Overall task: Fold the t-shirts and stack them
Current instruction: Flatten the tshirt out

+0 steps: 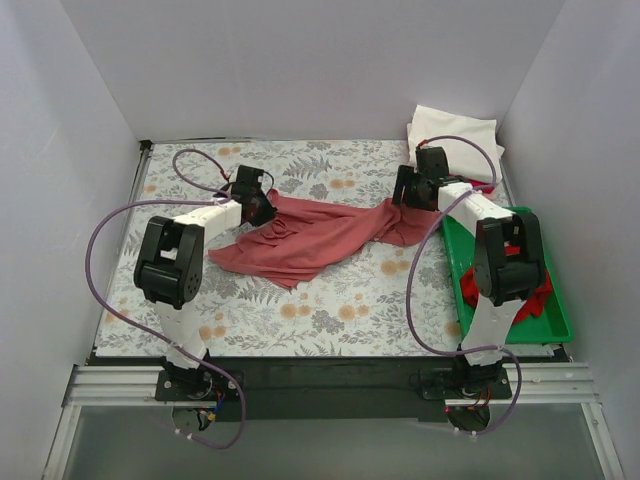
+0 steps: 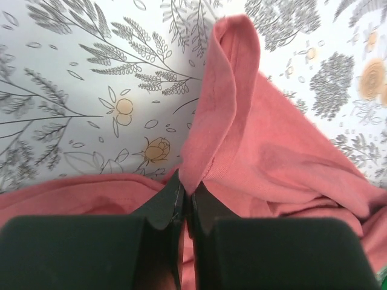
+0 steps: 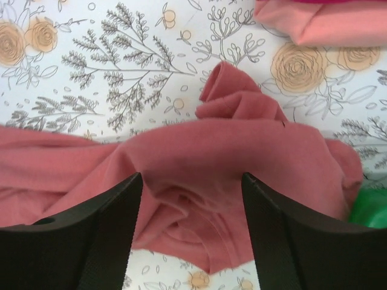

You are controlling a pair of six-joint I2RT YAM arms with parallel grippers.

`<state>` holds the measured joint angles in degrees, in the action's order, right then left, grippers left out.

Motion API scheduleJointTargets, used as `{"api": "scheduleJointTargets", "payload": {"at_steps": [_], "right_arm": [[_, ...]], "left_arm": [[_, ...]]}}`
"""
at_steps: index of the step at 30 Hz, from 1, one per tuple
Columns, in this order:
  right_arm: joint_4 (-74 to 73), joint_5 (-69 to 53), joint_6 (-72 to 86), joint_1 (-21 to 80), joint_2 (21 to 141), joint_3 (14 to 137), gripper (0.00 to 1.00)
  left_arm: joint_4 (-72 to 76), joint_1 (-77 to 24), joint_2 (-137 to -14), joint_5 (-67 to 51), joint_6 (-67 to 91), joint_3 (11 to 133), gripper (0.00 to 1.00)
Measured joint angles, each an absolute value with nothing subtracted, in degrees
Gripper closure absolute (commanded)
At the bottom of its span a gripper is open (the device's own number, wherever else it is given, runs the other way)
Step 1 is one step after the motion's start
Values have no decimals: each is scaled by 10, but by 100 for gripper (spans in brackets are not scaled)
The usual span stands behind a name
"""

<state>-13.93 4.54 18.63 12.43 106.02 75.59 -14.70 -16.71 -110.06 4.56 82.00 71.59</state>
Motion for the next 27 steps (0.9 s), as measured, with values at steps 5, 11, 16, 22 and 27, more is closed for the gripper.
{"api": "scheduleJointTargets", "payload": {"at_steps": [5, 11, 16, 22, 27], "right_arm": [[-133, 52, 221, 124, 1126, 803, 93], [-132, 56, 223, 124, 1122, 800, 99], [-126, 44, 194, 124, 983, 728, 99], [-99, 2, 159, 128, 700, 675, 99], [-88, -50, 143, 130, 529, 679, 99]], "left_arm": [[-145, -167, -1046, 79, 818, 696, 100], [-140, -167, -990, 106, 816, 681, 100], [-147, -167, -877, 123, 816, 657, 100], [-144, -167, -656, 136, 813, 651, 100], [-139, -167, -470, 131, 807, 668, 100]]}}
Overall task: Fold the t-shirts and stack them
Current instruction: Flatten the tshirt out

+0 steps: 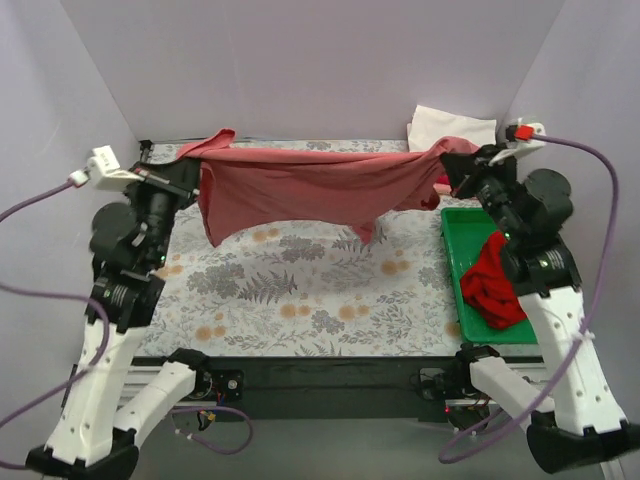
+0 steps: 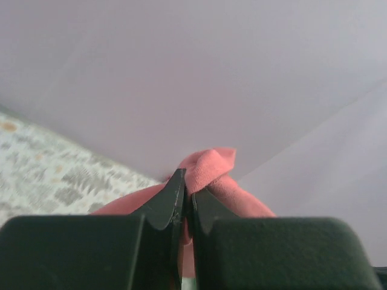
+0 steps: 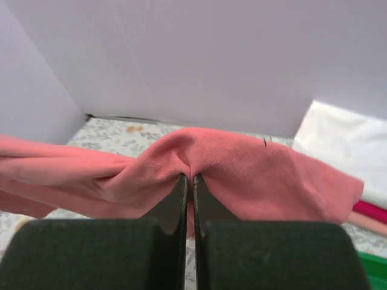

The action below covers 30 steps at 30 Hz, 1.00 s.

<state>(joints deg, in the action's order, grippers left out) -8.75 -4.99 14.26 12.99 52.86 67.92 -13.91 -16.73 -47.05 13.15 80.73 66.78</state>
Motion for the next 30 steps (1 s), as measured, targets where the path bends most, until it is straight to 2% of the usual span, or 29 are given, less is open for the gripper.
{"api": "scheduleJointTargets", "payload": {"at_steps": [7, 15, 21, 26, 27, 28, 29, 30], "right_arm": [[-138, -108, 129, 132, 443, 794, 99], [-168, -147, 115, 132, 444, 910, 99], [-138, -151, 111, 132, 500, 871, 99], [-79, -135, 113, 132, 619, 782, 99], [-63, -129, 113, 132, 658, 767, 99], [-48, -123, 113, 132, 699, 752, 99], [-39, -119, 112, 132, 744, 740, 90], [-32, -117, 111, 131, 779, 735, 69]], "left_arm": [[-138, -167, -348, 89, 798, 750, 100], [-152, -167, -334, 100, 788, 804, 100], [-154, -167, -389, 205, 781, 779, 100], [-126, -159, -564, 334, 771, 725, 98], [-121, -146, -614, 336, 771, 721, 87], [-113, -132, -673, 329, 772, 721, 53], [-107, -117, -722, 319, 768, 720, 29], [-102, -98, -785, 307, 769, 718, 12]]}}
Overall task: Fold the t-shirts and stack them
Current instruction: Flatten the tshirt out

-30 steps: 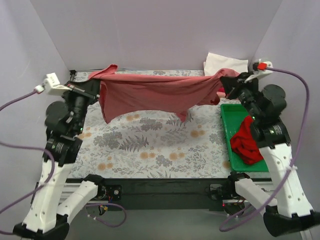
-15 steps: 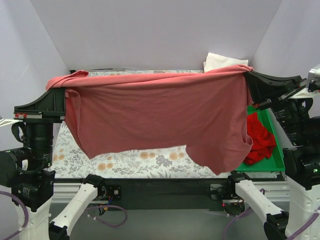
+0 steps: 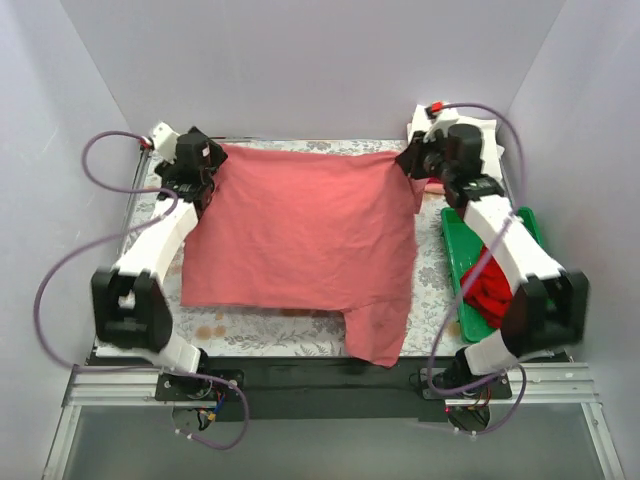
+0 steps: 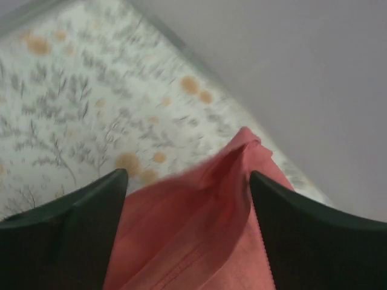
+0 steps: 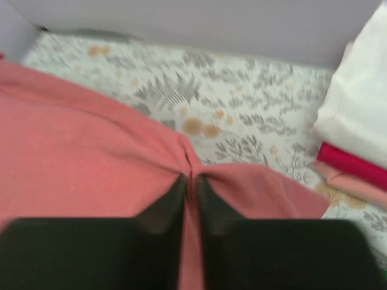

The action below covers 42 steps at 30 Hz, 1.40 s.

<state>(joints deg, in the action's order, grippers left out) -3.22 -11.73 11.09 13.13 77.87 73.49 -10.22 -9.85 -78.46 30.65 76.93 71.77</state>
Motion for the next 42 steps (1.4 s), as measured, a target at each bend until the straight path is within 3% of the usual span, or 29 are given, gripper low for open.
{"api": "scheduleJointTargets", "payload": {"at_steps": [1, 2, 7, 11, 21, 31, 42], "right_arm": [[-27, -117, 109, 131, 827, 734, 43], [-18, -117, 104, 131, 877, 736, 2], [-33, -134, 74, 129, 1084, 817, 2], [-55, -140, 69, 129, 1103, 819, 2], [-23, -132, 104, 132, 865, 604, 2], [-13, -126, 139, 176, 632, 396, 2], [-4, -121, 181, 177, 489, 302, 2]], "left_arm": [[-98, -79, -847, 298, 772, 719, 10], [-101, -63, -905, 285, 778, 724, 10], [-179, -2, -1136, 230, 803, 799, 9], [-213, 6, -1133, 217, 813, 797, 8], [-192, -2, -903, 192, 835, 664, 6], [-201, 32, -971, 141, 839, 654, 7], [-209, 55, -1086, 82, 831, 707, 37]]}}
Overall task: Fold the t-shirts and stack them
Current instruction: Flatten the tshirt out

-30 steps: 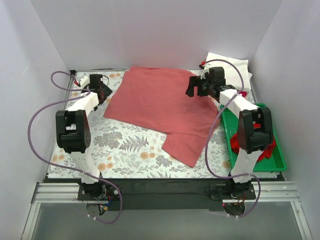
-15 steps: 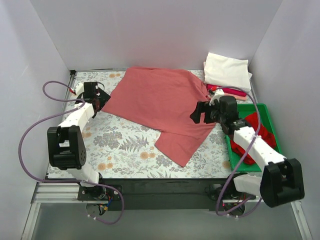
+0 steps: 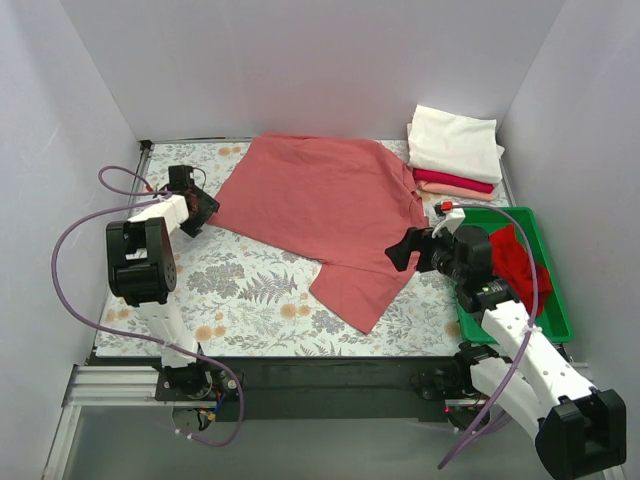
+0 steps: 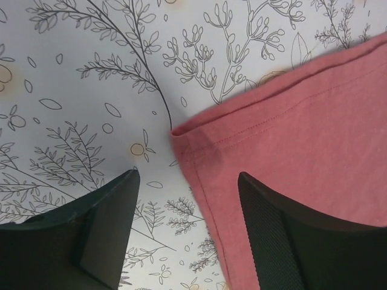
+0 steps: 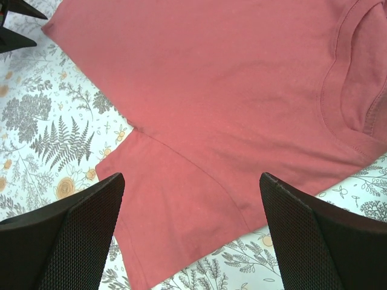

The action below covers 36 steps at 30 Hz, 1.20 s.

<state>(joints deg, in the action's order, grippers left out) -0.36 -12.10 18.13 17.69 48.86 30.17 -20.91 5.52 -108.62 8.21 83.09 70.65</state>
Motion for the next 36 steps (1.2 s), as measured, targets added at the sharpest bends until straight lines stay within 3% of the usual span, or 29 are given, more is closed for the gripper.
{"api": "scheduleJointTargets", "payload": {"at_steps": [11, 14, 15, 16, 27, 36], "right_arm": [[-4, -104, 200, 177, 446, 280, 2], [-4, -97, 203, 177, 439, 280, 2], [-5, -94, 204, 177, 437, 280, 2], [-7, -91, 205, 177, 433, 279, 2], [-29, -114, 190, 191, 456, 280, 7], [-94, -5, 167, 478, 607, 343, 7]], "left_arm": [[-196, 55, -1130, 65, 829, 743, 59], [-191, 55, -1142, 64, 827, 754, 76], [-190, 55, -1147, 63, 827, 758, 93], [-189, 55, -1150, 62, 829, 762, 100], [-170, 55, -1146, 62, 825, 748, 100], [-192, 54, -992, 137, 851, 576, 100]]}}
